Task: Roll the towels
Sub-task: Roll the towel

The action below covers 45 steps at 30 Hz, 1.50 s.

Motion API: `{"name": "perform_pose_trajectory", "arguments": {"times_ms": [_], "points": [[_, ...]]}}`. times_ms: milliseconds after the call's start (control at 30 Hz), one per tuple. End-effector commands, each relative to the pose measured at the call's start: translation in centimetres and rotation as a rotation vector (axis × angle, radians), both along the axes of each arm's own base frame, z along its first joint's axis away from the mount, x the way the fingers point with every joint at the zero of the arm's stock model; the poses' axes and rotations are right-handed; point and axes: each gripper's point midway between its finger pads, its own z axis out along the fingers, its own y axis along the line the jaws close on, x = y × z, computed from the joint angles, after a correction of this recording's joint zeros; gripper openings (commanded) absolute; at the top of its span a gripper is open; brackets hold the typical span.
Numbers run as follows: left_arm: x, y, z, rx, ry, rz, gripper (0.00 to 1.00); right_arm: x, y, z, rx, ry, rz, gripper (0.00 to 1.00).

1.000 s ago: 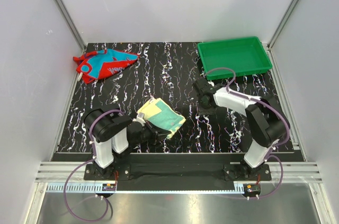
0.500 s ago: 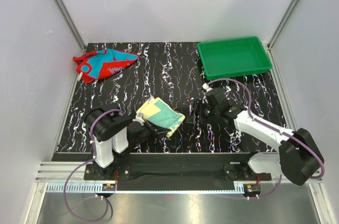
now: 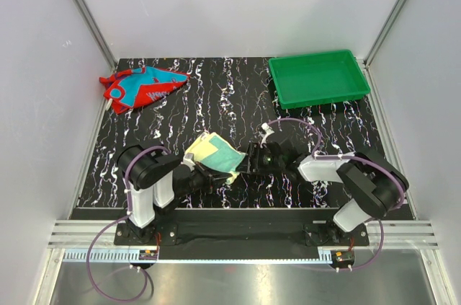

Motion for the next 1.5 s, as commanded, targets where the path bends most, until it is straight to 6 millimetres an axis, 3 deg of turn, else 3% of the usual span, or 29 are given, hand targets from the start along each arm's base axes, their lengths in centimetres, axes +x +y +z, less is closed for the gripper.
{"name": "perform_pose_trajectory", "arguments": {"times_ms": [0,200,333,533,567,600,667,733,833,933,1167,1333,1367,1433,1467], "points": [[-1.7,1.2,1.2,-0.095,0.07,-0.004,0.0,1.0,2.0,1.3,0.106,-0.064,0.006,0.66],[-1.7,1.2,0.7,-0.085,0.076,-0.005,0.0,1.1,3.1,1.1,0.16,-0.066,0.016,0.64],[-1.5,1.2,0.7,-0.084,0.074,-0.003,0.0,0.8,3.5,0.0,0.161,-0.048,0.024,0.45],[-1.4,1.2,0.7,-0.079,0.061,-0.01,0.0,1.0,3.4,0.3,0.162,-0.062,0.008,0.26],[-1.5,1.2,0.7,-0.077,0.057,-0.016,0.0,0.9,2.9,-0.4,0.119,-0.042,0.002,0.24],[-1.6,1.2,0.6,-0.072,0.049,-0.021,0.0,1.3,3.0,0.3,0.112,-0.054,-0.003,0.2],[-0.9,0.5,1.3,-0.088,0.008,-0.035,0.07,1.5,2.4,-0.1,0.028,-0.028,-0.016,0.17],[-1.0,0.4,1.3,-0.079,-0.009,-0.046,0.23,1.7,1.9,0.3,-0.02,-0.028,-0.015,0.13],[-1.3,0.3,0.8,-0.067,-0.01,-0.069,0.39,1.7,0.6,0.5,-0.126,-0.011,-0.019,0.09],[-1.5,0.1,0.4,-0.056,-0.012,-0.09,0.48,1.0,-0.6,0.6,-0.212,0.019,0.002,0.08],[-1.2,-0.9,1.5,-0.065,-0.091,-0.145,0.52,-1.0,-2.9,0.7,-0.367,0.118,0.061,0.07],[-0.2,-2.5,2.7,-0.032,-0.198,-0.216,0.53,-1.3,-3.8,1.3,-0.433,0.14,0.076,0.06],[-0.4,-2.6,2.1,-0.006,-0.18,-0.238,0.53,-1.5,-4.4,1.1,-0.464,0.15,0.077,0.06],[0.4,-3.4,3.5,0.01,-0.263,-0.269,0.53,-1.3,-4.5,1.4,-0.48,0.147,0.077,0.06],[0.2,-3.3,2.0,0.072,-0.206,-0.291,0.53,-1.3,-4.7,1.6,-0.498,0.147,0.084,0.06]]}}
